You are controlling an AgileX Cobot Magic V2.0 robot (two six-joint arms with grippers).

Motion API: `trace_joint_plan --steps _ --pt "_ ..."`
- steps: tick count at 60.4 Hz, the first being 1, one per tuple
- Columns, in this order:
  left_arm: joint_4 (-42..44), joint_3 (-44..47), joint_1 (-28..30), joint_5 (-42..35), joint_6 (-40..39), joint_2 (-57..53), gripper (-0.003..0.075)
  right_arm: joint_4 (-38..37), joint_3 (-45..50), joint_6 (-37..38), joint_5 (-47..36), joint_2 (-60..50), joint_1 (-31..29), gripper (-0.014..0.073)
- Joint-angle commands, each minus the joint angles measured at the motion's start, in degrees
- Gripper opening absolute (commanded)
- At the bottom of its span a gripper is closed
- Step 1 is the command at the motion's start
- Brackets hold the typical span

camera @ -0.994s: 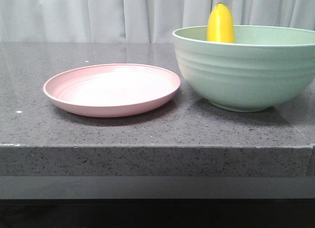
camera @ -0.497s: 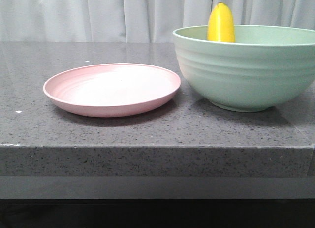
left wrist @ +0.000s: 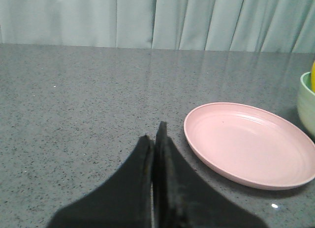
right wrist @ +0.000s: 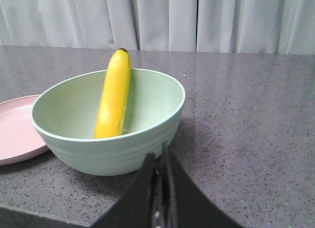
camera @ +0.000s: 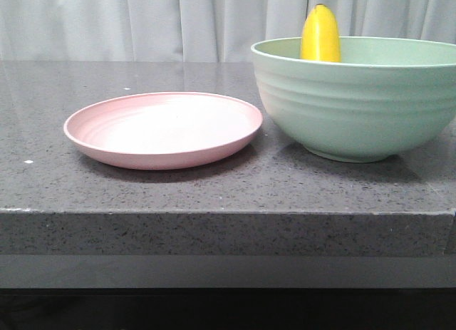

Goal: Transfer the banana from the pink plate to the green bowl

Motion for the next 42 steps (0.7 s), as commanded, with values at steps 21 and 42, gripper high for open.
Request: trace_joint_plan --steps 21,42 --pt "-16.7 8.6 10.1 -8.4 18.1 -11.5 -0.0020 0.7 -1.3 0.0 -4.9 0.7 -0.3 -0.0060" --pt "-16.7 20.4 15.9 -15.2 18.1 -12.8 -0.0020 0.7 -1.3 0.0 -4.9 0.7 -0.3 -0.0060"
